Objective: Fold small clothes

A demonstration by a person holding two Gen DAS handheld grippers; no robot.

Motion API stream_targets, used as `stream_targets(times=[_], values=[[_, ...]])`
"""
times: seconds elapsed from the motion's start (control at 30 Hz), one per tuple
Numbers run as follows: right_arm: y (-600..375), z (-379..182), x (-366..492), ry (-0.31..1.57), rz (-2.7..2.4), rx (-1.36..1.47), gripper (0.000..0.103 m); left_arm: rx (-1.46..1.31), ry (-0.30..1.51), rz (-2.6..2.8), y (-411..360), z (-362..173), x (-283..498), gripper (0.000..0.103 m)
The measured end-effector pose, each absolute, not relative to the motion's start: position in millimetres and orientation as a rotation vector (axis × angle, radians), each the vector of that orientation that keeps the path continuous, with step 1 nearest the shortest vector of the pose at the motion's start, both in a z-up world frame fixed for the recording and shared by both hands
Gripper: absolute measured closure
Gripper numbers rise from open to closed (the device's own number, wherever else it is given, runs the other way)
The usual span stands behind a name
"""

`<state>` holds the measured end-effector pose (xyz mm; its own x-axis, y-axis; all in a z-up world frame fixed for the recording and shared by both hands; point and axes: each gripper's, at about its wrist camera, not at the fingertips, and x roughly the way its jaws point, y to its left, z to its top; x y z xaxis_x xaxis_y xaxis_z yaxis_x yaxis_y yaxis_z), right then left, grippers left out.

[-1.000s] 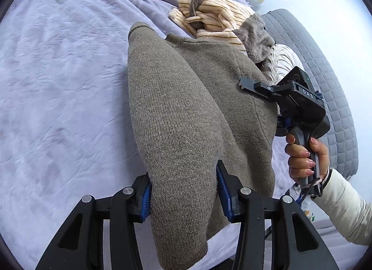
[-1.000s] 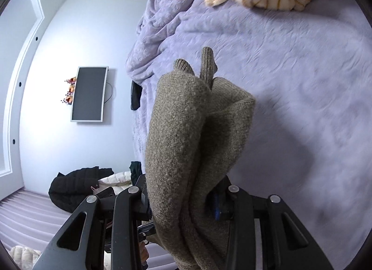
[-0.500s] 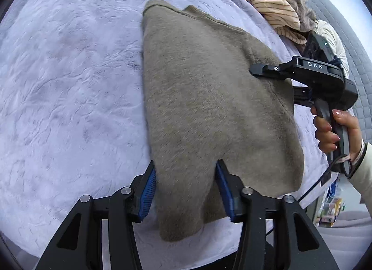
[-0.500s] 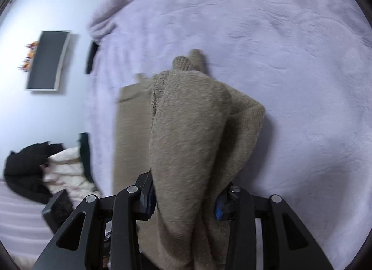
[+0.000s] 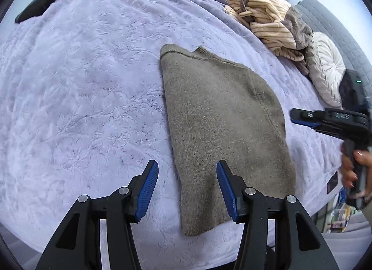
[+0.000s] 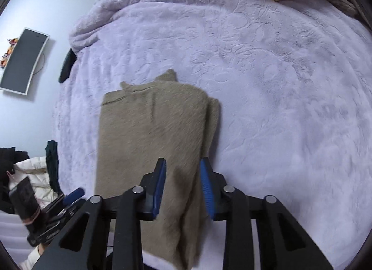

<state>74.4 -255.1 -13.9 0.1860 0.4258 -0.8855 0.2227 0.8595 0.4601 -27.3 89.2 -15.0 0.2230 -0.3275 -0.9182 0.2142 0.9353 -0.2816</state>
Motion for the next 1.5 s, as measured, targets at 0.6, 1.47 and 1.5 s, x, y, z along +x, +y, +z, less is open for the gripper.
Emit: stream_targets(times=[0.6,1.47,1.5], values=[[-200.7,-48.9,-2.8,1.547,0.090,0.463,0.085,-0.024,1.402,-0.354,59.5,-50.2,-43.0,0.049],[-205.7,14.7,-36.6,1.525,-0.055,0.465,0.056,0.037,1.350,-0.256,55.6,9.9,-66.0,0.017],[-203.8,18.7,-36.5,1.522,-0.053,0.455,0.053,0.057,1.347,-0.239,54.9,11.2,-66.0,0.002]])
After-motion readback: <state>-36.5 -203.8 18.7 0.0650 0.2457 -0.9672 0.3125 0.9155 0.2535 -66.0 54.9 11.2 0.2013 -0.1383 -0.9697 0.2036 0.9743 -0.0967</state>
